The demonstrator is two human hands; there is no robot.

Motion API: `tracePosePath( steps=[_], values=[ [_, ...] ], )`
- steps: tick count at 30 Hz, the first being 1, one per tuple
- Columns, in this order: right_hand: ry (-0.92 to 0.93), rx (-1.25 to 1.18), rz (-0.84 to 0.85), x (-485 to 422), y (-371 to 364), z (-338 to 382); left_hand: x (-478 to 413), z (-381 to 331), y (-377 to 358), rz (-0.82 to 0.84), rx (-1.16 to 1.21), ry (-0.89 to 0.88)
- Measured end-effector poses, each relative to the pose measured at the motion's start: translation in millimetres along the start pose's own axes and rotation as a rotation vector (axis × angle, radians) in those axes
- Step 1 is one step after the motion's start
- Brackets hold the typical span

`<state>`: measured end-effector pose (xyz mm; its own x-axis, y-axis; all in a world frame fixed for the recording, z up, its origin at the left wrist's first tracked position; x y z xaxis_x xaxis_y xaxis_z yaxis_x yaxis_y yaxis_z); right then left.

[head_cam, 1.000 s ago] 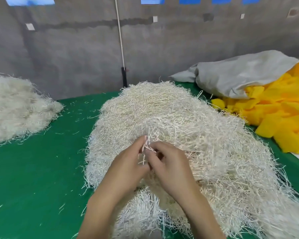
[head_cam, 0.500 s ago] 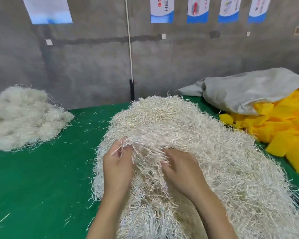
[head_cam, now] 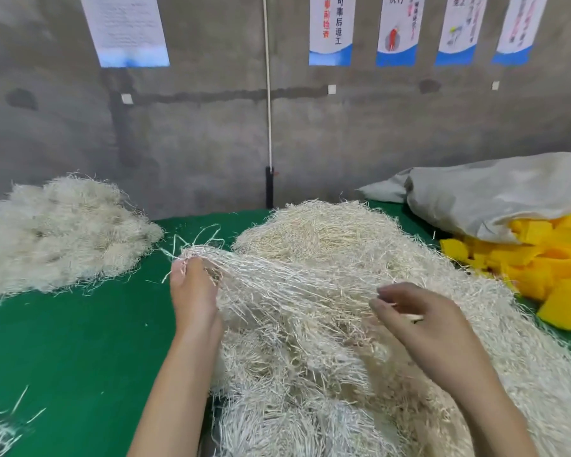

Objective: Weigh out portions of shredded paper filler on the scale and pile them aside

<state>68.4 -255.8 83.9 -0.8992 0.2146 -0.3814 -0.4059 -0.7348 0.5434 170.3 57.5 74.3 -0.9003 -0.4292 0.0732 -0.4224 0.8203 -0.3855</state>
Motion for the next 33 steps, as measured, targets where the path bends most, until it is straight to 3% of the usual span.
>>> tracePosePath(
  steps=[2, 5, 8, 12, 19, 23, 25, 28, 30, 33],
  values=[
    [0.146, -0.029, -0.090, 1, 4, 39, -1, 4, -8, 0.069, 0.115, 0.110],
    [0.283, 0.126, 0.202, -10, -61, 71, 4, 7, -31, 0.239, 0.443, 0.300],
    [0.252, 0.335, 0.410, -28, -132, 39, 0, -5, -41, 0.284, 0.560, 0.280],
    [0.116, 0.415, 0.328, -50, -147, -30, -13, -20, -27, 0.246, 0.565, 0.249],
    [-0.039, 0.624, 0.241, -77, -93, -87, -29, -23, 13, 0.144, 0.556, 0.233],
    [-0.152, 0.705, 0.234, -79, -69, -103, -45, -43, 40, 0.077, 0.501, 0.086],
    [-0.199, 0.749, 0.239, -80, -63, -105, -53, -57, 50, 0.070, 0.219, -0.063],
    [-0.183, 0.705, 0.212, -86, -64, -94, -48, -62, 32, 0.144, -0.684, -0.406],
    [-0.175, 0.608, 0.169, -90, -67, -83, -32, -44, 7, 0.345, -1.159, -0.631],
    [-0.177, 0.590, 0.094, -91, -62, -76, -23, 6, -8, 0.721, -1.640, -0.638]
  ],
)
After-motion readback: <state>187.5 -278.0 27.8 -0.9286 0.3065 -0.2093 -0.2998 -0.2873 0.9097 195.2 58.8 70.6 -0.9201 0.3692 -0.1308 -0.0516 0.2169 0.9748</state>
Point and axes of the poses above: each hand's wrist, its own x-axis away from the middle knuckle, its own y-axis out of the back of the hand, z = x × y, the point moved 7 cm from there along -x, towards the middle knuckle, and after that the axes turned 1 degree about z, right-handed, at the moved point
